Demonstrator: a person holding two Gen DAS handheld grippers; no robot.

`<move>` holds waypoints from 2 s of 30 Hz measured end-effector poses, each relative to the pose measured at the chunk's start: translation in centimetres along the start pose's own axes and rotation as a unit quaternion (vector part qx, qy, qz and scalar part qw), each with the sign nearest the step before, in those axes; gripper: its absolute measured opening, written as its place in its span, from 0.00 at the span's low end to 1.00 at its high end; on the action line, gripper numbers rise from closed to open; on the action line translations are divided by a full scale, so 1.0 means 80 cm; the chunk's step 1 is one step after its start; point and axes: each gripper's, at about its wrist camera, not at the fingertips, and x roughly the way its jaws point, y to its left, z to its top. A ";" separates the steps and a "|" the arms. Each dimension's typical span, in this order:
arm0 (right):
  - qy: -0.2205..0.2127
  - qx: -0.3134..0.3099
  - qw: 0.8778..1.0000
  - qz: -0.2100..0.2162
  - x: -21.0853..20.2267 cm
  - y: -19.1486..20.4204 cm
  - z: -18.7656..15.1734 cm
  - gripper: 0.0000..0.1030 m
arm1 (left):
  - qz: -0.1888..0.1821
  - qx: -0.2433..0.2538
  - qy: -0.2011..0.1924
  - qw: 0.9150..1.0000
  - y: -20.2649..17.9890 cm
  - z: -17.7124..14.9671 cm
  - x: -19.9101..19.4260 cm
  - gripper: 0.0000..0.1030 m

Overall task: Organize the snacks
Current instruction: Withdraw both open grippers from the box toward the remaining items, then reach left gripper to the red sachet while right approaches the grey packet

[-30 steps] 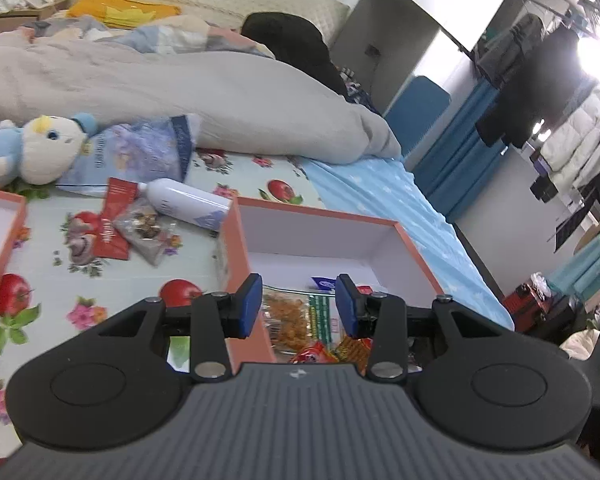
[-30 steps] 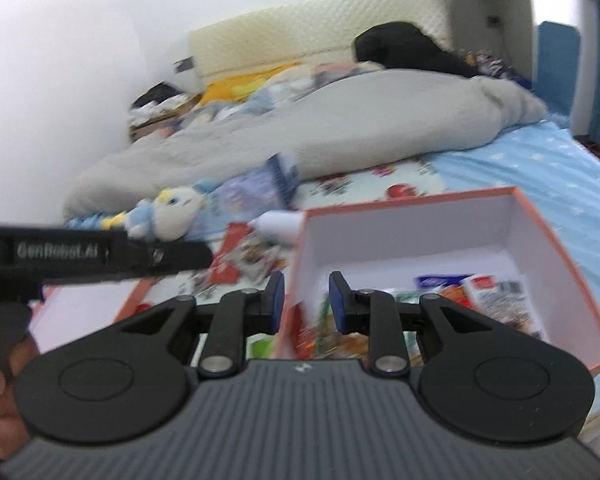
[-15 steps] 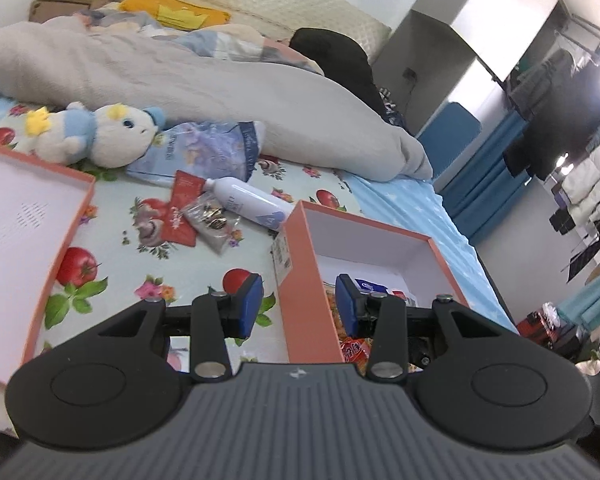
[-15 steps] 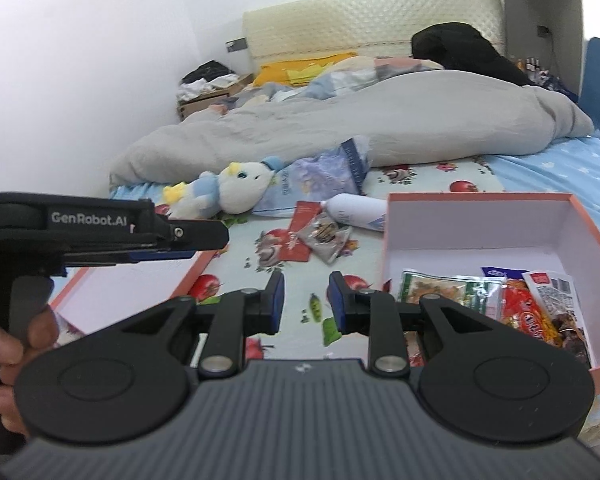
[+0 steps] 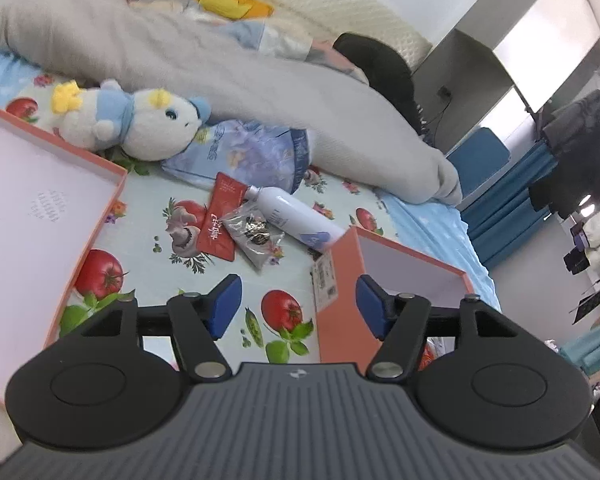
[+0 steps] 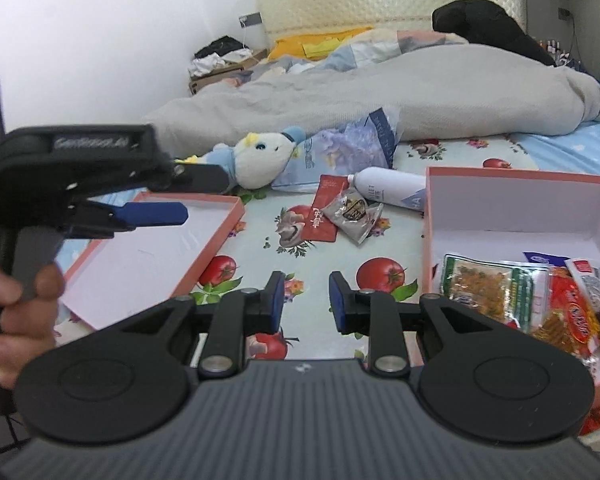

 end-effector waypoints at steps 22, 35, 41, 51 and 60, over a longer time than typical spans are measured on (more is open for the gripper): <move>0.020 0.000 0.997 -0.069 0.207 -0.021 0.017 0.52 | 0.029 -0.019 0.105 0.994 0.115 0.103 0.285 0.74; 0.039 -0.003 0.993 -0.109 0.296 -0.043 0.017 0.47 | 0.044 0.033 0.122 0.991 0.123 0.115 0.385 0.74; 0.043 -0.006 0.992 -0.120 0.320 -0.049 0.014 0.47 | 0.050 0.069 0.117 0.989 0.116 0.115 0.407 0.74; 0.035 0.008 0.990 -0.140 0.337 -0.041 0.012 0.32 | 0.056 0.091 0.108 0.988 0.106 0.109 0.421 0.73; 0.039 -0.022 0.988 -0.147 0.318 -0.031 0.012 0.17 | 0.076 0.105 0.100 0.987 0.099 0.102 0.428 0.59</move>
